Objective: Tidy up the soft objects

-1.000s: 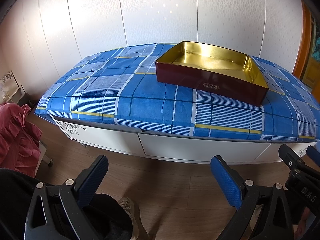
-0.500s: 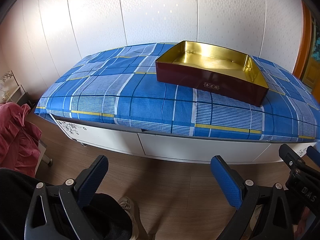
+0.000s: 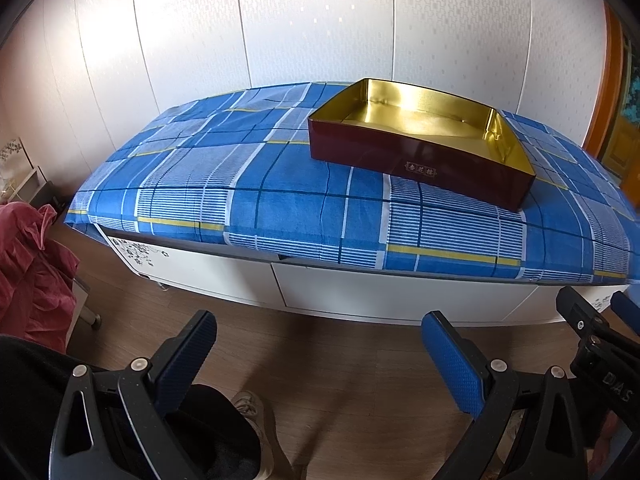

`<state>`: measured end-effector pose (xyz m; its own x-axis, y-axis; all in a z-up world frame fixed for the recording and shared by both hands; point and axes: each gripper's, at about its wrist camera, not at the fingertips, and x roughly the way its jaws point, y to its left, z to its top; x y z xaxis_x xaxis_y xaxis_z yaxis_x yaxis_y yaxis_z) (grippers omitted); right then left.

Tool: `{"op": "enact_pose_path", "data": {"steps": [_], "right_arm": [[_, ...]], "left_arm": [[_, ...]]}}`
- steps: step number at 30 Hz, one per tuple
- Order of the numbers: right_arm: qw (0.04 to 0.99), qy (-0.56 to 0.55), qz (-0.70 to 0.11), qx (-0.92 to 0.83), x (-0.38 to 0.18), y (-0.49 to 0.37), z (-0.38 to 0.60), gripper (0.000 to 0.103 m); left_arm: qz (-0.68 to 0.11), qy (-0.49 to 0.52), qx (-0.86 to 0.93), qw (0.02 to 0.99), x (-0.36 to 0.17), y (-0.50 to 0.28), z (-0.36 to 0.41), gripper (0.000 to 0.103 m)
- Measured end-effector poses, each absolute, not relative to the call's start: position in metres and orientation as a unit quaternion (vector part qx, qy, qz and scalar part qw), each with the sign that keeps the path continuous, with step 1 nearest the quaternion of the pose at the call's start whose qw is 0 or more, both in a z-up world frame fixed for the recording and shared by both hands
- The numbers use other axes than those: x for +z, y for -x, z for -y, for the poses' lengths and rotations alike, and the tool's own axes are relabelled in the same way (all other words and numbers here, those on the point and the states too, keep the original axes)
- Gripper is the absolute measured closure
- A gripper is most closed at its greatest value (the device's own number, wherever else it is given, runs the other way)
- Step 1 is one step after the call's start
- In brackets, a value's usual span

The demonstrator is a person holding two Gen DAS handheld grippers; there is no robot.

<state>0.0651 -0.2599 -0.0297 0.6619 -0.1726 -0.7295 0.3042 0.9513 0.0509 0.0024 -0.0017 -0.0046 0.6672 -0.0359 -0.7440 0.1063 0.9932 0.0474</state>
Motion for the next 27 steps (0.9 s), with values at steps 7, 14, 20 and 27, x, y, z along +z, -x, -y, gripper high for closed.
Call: {"op": "enact_pose_path", "data": {"steps": [7, 14, 20, 27], "right_arm": [[0.909, -0.08, -0.387, -0.133, -0.029, -0.065, 0.26, 0.004], [0.91, -0.078, -0.388, -0.125, -0.03, -0.066, 0.26, 0.004], [0.907, -0.054, -0.41, -0.08, -0.039, -0.074, 0.253, 0.004], [0.874, 0.046, -0.484, -0.016, -0.07, -0.091, 0.229, 0.004]], "left_arm": [[-0.413, -0.035, -0.047, 0.909, -0.006, -0.004, 0.001, 0.0], [-0.412, -0.036, -0.047, 0.909, -0.006, -0.005, 0.001, 0.0], [-0.422, -0.028, -0.059, 0.904, -0.008, -0.007, -0.003, 0.0], [-0.512, -0.014, -0.094, 0.854, -0.038, -0.02, -0.001, 0.0]]}}
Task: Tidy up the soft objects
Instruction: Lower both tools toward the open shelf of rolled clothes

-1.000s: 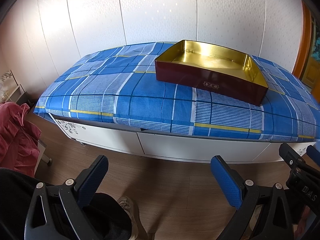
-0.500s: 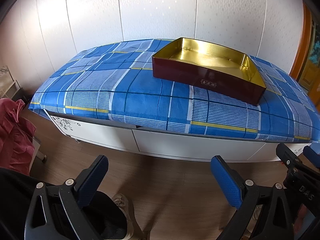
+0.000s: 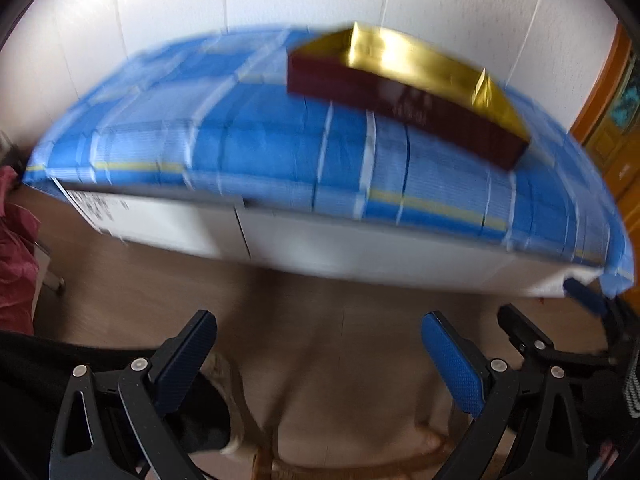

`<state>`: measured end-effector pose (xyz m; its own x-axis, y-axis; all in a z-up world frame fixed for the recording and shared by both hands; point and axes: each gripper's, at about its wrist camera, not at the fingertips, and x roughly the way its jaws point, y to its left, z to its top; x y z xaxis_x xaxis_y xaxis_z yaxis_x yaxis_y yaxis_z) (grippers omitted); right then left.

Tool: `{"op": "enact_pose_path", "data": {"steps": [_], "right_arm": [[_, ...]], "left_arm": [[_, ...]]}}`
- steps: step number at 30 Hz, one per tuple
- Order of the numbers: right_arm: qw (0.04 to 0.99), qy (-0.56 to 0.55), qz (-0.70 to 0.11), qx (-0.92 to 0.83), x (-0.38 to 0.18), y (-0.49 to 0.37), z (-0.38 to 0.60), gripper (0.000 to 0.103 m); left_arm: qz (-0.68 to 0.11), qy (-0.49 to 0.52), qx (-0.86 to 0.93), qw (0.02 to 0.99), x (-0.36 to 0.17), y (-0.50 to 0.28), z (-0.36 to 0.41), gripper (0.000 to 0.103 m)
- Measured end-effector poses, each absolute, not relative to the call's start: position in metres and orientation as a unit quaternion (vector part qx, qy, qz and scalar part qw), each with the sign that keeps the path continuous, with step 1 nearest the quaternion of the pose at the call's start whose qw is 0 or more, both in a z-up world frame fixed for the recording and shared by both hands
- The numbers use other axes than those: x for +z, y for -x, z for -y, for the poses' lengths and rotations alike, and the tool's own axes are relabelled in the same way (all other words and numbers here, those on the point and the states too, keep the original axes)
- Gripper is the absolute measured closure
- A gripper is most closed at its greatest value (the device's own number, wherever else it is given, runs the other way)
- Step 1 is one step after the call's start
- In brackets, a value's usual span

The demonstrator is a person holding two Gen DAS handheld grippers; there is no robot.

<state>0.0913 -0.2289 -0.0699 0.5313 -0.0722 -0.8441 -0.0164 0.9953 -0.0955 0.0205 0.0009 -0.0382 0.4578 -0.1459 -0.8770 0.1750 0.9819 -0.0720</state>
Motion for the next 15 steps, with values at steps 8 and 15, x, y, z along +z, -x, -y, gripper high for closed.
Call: {"op": "enact_pose_path", "data": {"steps": [8, 15], "right_arm": [[0.783, 0.326, -0.526, 0.057, -0.152, -0.1, 0.196, 0.004], [0.721, 0.484, -0.494, 0.051, -0.223, -0.11, 0.193, 0.014]], "left_arm": [[-0.538, -0.121, -0.079, 0.831, -0.065, -0.013, 0.027, 0.0], [-0.588, -0.12, -0.084, 0.796, -0.096, -0.017, 0.028, 0.0]]}}
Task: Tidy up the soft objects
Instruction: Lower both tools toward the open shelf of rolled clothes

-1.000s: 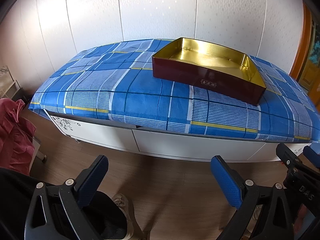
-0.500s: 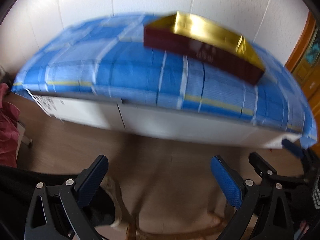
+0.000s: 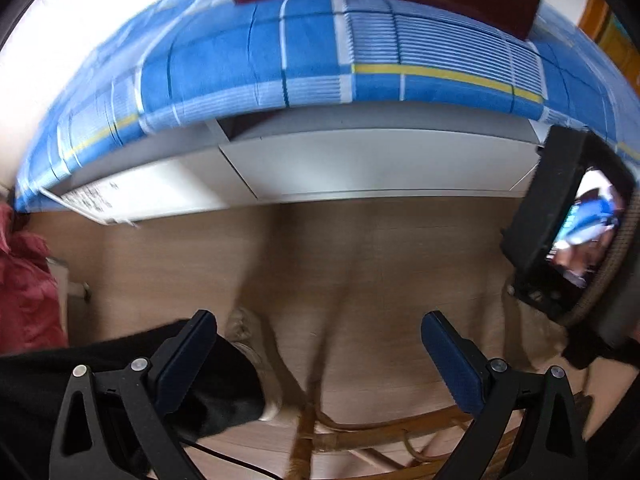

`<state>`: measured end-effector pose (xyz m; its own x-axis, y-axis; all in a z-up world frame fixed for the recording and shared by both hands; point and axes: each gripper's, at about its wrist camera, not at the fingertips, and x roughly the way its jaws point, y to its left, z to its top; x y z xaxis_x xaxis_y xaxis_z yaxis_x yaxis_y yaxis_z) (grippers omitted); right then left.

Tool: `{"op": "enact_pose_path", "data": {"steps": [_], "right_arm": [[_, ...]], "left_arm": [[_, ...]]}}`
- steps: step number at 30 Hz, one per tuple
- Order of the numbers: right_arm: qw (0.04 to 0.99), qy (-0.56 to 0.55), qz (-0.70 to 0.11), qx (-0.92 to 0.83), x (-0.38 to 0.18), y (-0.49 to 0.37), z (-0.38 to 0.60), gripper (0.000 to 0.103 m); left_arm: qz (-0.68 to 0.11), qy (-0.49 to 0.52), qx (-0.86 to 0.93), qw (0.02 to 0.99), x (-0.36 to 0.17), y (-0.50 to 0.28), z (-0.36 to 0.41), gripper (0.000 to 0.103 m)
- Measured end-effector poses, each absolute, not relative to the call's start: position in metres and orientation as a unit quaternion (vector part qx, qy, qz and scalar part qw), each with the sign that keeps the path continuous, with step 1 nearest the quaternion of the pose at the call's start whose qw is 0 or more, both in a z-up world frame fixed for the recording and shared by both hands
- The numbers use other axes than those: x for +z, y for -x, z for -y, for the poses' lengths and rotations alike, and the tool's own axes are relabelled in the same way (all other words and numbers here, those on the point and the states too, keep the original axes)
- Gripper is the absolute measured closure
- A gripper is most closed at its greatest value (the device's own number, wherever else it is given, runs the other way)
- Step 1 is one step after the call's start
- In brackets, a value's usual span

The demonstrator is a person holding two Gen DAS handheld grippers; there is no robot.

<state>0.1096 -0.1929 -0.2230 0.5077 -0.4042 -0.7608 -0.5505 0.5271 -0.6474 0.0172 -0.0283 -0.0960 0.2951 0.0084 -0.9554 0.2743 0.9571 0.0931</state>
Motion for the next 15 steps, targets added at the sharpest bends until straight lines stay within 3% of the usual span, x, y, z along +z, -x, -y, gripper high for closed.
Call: {"op": "enact_pose_path", "data": {"steps": [2, 7, 15], "right_arm": [[0.72, 0.508, -0.471, 0.043, -0.234, -0.116, 0.196, 0.013], [0.722, 0.461, -0.515, 0.041, -0.255, -0.148, 0.211, 0.001], [0.713, 0.483, -0.501, 0.081, -0.284, -0.152, 0.209, 0.001]], "left_arm": [[-0.594, -0.099, -0.081, 0.794, -0.099, -0.02, 0.023, 0.0], [-0.613, -0.058, -0.087, 0.783, -0.109, -0.028, 0.015, 0.0], [-0.642, -0.006, -0.088, 0.761, -0.121, -0.041, 0.012, 0.0]]}}
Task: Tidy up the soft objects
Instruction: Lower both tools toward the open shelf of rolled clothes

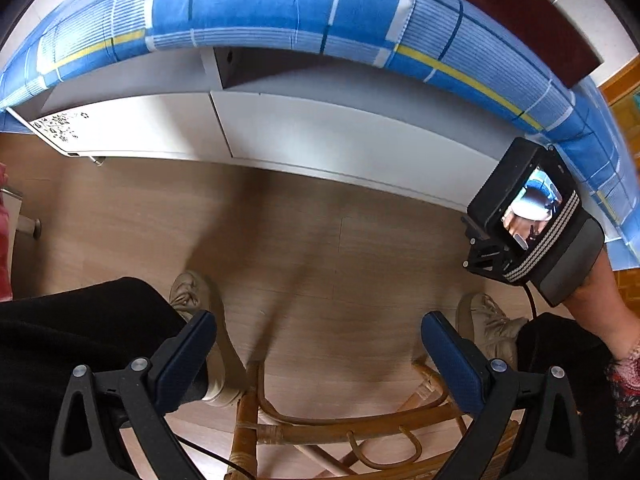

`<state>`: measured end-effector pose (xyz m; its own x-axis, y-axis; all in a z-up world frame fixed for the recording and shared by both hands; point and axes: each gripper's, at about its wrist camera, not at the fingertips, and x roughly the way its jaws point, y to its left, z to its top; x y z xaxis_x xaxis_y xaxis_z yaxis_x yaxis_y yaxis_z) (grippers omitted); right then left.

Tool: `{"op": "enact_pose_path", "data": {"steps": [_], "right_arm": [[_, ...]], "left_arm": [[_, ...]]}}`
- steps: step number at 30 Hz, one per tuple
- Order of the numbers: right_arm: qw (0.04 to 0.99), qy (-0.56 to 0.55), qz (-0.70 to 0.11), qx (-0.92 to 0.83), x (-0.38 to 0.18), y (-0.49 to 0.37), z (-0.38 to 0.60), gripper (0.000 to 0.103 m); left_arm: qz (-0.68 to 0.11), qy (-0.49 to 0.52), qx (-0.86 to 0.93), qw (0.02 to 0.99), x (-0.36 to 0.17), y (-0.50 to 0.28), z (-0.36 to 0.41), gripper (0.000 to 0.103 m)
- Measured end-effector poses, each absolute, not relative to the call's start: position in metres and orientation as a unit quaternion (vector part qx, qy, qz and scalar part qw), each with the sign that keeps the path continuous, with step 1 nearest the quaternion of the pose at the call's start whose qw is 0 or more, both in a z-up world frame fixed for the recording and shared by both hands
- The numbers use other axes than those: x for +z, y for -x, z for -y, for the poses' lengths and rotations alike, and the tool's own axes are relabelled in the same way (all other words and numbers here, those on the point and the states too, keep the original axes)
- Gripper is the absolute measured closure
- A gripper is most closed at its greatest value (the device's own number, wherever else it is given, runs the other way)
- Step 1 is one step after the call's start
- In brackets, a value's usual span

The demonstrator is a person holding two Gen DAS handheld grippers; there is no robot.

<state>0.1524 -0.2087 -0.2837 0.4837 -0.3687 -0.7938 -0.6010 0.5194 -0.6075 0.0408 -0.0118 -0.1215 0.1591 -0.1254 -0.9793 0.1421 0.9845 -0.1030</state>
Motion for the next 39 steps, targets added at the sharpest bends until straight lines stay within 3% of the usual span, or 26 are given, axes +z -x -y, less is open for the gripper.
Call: {"op": "enact_pose_path", "data": {"steps": [8, 15, 24, 35, 39], "right_arm": [[0.681, 0.514, -0.514, 0.085, -0.299, -0.165, 0.21, 0.001], [0.626, 0.61, -0.477, 0.091, -0.319, -0.147, 0.206, 0.001], [0.618, 0.607, -0.488, 0.103, -0.32, -0.127, 0.197, 0.001], [0.612, 0.606, -0.493, 0.121, -0.33, -0.086, 0.179, 0.001], [0.603, 0.613, -0.496, 0.125, -0.34, -0.071, 0.17, 0.001]], "left_arm": [[-0.586, -0.168, -0.077, 0.789, -0.115, -0.037, 0.044, 0.0], [-0.59, -0.167, -0.076, 0.787, -0.13, -0.06, 0.038, 0.0], [-0.62, -0.166, -0.102, 0.76, -0.152, -0.068, 0.035, 0.0], [-0.538, -0.391, -0.168, 0.728, -0.18, -0.072, 0.082, 0.0], [-0.52, -0.425, -0.193, 0.715, -0.192, -0.085, 0.092, 0.0]]}}
